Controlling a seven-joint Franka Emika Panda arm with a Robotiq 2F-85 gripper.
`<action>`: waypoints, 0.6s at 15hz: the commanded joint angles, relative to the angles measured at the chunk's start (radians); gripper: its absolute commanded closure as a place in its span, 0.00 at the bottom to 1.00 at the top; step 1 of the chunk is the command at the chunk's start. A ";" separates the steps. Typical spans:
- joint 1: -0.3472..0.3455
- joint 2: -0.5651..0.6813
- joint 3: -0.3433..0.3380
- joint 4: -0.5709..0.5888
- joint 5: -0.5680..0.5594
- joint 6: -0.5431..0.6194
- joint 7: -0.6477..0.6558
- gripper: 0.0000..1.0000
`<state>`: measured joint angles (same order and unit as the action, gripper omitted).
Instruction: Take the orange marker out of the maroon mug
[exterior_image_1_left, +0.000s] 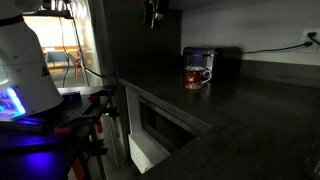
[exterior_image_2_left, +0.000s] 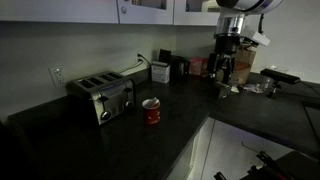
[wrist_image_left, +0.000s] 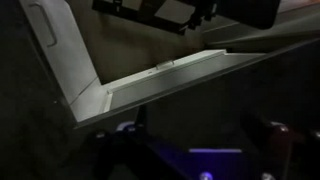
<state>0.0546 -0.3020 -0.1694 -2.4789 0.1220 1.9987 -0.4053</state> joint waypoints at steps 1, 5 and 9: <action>-0.022 0.001 0.021 0.001 0.006 -0.002 -0.005 0.00; -0.022 0.001 0.021 0.002 0.006 -0.002 -0.005 0.00; -0.002 0.018 0.055 -0.016 -0.018 0.135 -0.041 0.00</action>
<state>0.0510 -0.3005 -0.1527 -2.4802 0.1214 2.0256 -0.4107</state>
